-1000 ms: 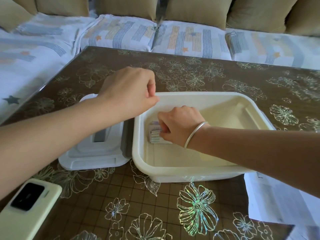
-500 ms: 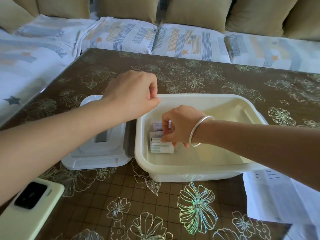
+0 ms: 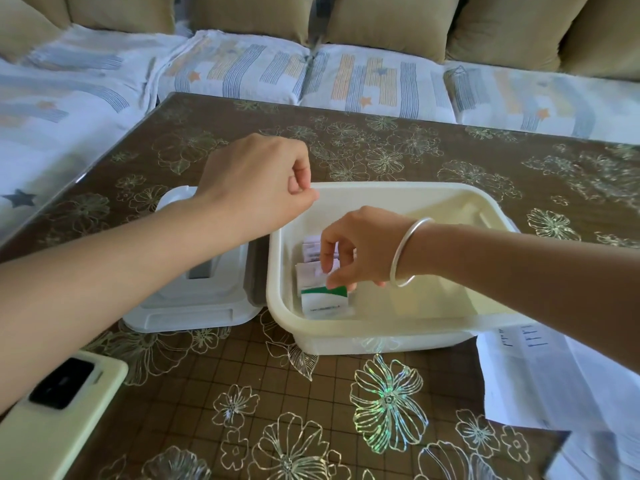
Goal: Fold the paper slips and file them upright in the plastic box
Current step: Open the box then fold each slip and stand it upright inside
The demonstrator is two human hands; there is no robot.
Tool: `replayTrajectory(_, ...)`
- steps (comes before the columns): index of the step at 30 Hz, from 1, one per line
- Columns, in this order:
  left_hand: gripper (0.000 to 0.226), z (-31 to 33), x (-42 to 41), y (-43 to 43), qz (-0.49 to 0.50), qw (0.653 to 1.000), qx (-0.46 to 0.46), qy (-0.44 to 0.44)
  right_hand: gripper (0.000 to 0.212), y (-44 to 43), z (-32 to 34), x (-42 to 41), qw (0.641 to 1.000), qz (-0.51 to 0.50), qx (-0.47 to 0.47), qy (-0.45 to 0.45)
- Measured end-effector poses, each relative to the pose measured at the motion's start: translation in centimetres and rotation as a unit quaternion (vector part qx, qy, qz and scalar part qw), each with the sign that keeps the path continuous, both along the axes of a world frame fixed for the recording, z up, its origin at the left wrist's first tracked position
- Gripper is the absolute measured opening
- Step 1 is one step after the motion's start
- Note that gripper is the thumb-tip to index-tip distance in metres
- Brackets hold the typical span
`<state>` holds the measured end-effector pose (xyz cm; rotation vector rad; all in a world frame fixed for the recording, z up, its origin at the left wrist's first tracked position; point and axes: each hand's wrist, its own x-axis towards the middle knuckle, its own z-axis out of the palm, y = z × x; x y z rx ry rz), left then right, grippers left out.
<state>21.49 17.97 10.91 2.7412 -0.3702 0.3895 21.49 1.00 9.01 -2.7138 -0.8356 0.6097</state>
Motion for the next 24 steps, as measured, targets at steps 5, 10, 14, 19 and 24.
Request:
replayTrajectory(5, 0.014, 1.0, -1.9, -2.1, -0.038, 0.999, -0.036, -0.001, 0.005, -2.9, 3.0, -1.2, 0.994, -0.087, 0.059, -0.008)
replayTrajectory(10, 0.011, 2.0, -4.7, -6.7, -0.1, 0.99, -0.094, 0.028, 0.01, -8.1, 6.4, -6.6, 0.951, -0.217, 0.219, -0.008)
replayTrajectory(14, 0.009, 1.9, -8.1, -11.0, -0.145, 0.977, -0.152, 0.036, 0.012, -13.4, 6.4, -12.6, 0.866, -0.341, 0.365, 0.001)
replayTrajectory(19, 0.01, -1.1, -13.1, -15.8, -0.193, 0.967, -0.158, 0.044, 0.009, -18.8, 0.2, -18.6, 0.828, -0.444, 0.329, -0.096)
replayTrajectory(24, 0.009, -6.3, -16.2, -16.9, -0.147, 0.98, -0.077, 0.106, 0.039, -19.8, -7.3, -20.5, 0.884, -0.392, 0.046, -0.25)
